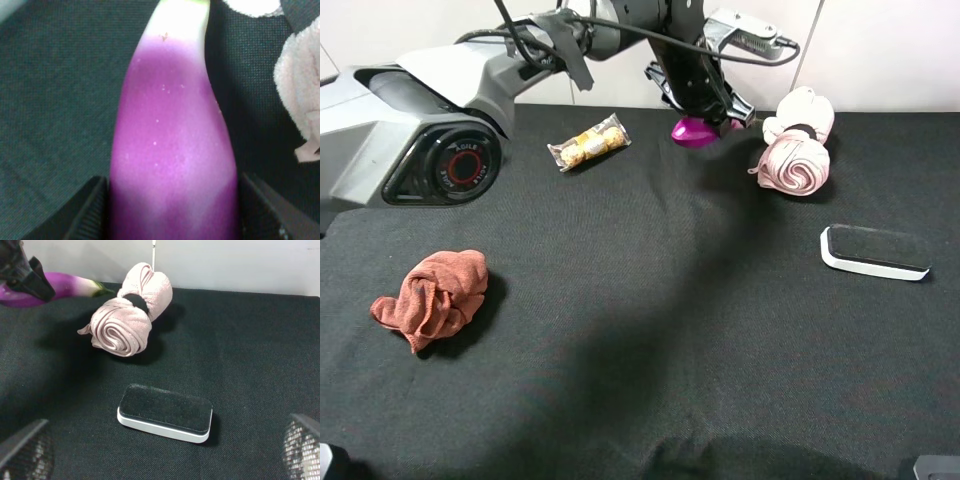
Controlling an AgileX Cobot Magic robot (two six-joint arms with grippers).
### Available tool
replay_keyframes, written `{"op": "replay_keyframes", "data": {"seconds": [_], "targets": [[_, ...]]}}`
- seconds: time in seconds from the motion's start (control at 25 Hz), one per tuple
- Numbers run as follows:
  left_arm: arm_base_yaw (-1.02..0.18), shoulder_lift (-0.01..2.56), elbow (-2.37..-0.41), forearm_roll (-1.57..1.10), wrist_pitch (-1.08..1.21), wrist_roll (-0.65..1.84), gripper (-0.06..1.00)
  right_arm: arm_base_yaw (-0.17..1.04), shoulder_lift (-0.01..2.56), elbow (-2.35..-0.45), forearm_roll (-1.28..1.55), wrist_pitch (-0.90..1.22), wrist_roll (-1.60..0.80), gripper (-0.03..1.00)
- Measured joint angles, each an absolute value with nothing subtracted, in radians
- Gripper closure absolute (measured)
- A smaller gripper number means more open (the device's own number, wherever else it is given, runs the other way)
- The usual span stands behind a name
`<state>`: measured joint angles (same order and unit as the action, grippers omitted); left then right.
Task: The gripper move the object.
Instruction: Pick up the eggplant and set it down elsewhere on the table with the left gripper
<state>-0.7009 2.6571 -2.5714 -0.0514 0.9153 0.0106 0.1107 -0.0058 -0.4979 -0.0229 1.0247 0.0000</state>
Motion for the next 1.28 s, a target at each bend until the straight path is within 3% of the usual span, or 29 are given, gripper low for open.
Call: {"op": "replay_keyframes", "data": {"seconds": [0.56, 1.28], "targets": [[-0.701, 2.649, -2.723, -0.044, 1.180, -0.028, 0.34, 0.111, -0.006, -0.498, -0.023, 1.024, 0.000, 0.27], [-0.754, 2.490, -2.706, -0.020, 1.182, -0.066, 0.34, 0.111, -0.006, -0.498, -0.023, 1.024, 0.000, 0.27]]}}
